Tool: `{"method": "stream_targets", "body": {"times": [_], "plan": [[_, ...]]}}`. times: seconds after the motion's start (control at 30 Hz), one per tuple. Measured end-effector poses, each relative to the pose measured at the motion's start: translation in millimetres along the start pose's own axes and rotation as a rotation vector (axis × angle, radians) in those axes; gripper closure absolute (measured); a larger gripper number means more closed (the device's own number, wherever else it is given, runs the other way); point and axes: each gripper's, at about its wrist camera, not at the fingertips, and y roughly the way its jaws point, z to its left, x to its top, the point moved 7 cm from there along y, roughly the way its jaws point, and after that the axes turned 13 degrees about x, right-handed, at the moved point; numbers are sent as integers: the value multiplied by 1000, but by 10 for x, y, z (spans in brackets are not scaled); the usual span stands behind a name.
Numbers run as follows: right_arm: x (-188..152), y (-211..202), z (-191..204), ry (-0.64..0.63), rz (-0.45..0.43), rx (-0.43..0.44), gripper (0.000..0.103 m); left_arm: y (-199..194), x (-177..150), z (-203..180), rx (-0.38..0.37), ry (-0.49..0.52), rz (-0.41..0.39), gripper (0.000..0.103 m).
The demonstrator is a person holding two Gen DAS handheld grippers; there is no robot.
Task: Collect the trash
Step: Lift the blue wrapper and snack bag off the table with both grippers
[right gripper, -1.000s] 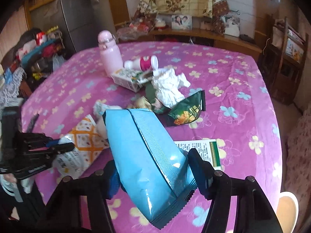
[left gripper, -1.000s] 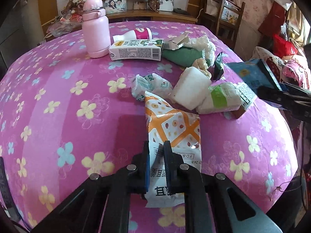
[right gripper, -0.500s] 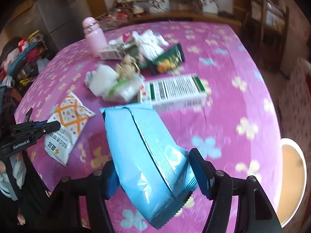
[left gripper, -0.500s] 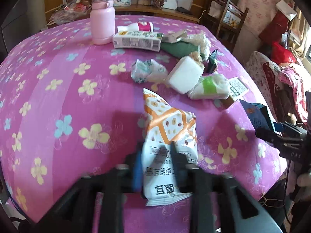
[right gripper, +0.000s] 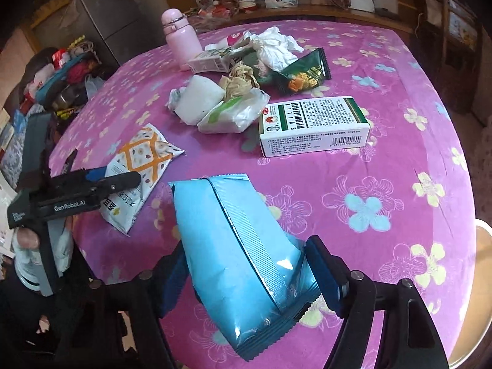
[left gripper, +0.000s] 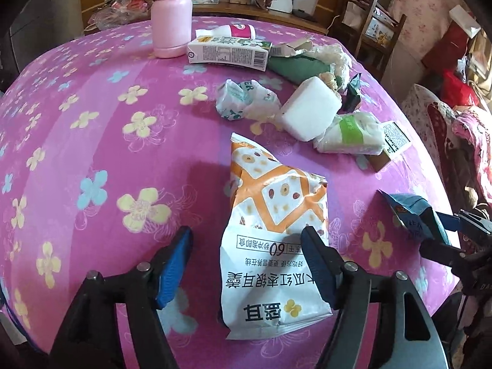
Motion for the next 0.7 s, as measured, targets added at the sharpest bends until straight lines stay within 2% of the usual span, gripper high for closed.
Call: {"method": "stream_targets", "body": {"times": [0.17,0.27,0.3,0.37,0.4,0.57,0.7], "plan": [[-4,55,94,-41,21,21,23,-3,-18,-76,9,46,-8,28],[-30,74,117,-74,22,-36,23,-53,-43,-129,-22,69,-27,69],[-41,75,92,-67,14,-51,23,-65,-46,-138,-30,69,-23,73],[-52,34,88,-69,-20,-43,34,-92,-45,-131,-34,68,-23,86],[-54,-13,105,-77,-40,-48,36,-125,-43,-121,-48,56,-17,91],[-97,-232,90,-74,-90,-59,40,-404,18,-210,-104,58,-60,93],[-118,-473,-21,-35,-145,-65,40,-652,86,-446,-162,87,-94,93]]}}
